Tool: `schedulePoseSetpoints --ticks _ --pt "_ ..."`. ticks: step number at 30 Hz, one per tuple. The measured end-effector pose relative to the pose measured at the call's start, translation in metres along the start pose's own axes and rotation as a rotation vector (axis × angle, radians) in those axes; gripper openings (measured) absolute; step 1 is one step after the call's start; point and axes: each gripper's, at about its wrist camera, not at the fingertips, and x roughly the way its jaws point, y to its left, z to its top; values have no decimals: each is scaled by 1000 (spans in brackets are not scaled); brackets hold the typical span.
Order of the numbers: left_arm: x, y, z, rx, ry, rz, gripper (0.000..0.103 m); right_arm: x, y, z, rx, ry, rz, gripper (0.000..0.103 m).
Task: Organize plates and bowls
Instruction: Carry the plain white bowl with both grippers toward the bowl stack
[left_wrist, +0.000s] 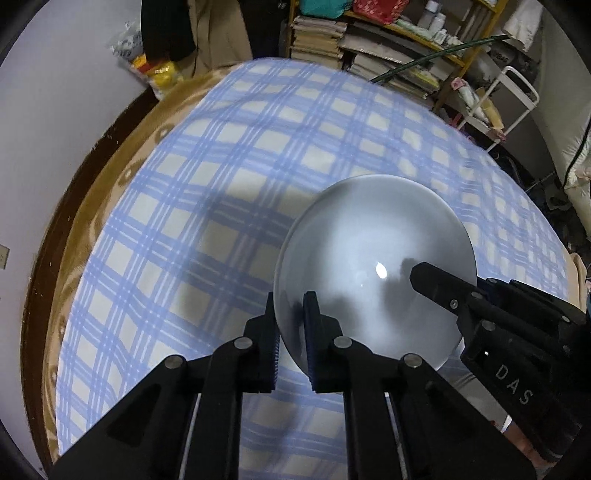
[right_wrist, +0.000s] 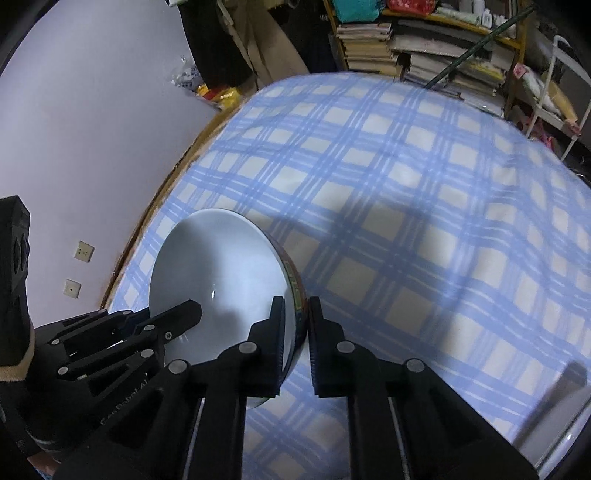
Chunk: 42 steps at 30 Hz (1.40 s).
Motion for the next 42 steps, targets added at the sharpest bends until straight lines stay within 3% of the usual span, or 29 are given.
schedulePoseSetpoints --ticks 7,18,30,37,42 --pt "-24 -50 -4 53 -37 2 12 -42 -23 -12 8 -48 -51 13" --pt "-43 -147 -25 168 -63 -43 12 -104 -92 -50 88 -87 -143 13" --pt "-50 -242 -58 289 -48 -26 13 -156 -169 -98 231 -127 -147 13" --pt "-54 -273 -78 310 -105 -3 14 -173 -193 -124 247 -144 -153 13" --pt "-52 -290 -91 360 -95 -2 14 -176 -210 -142 303 -162 -126 13"
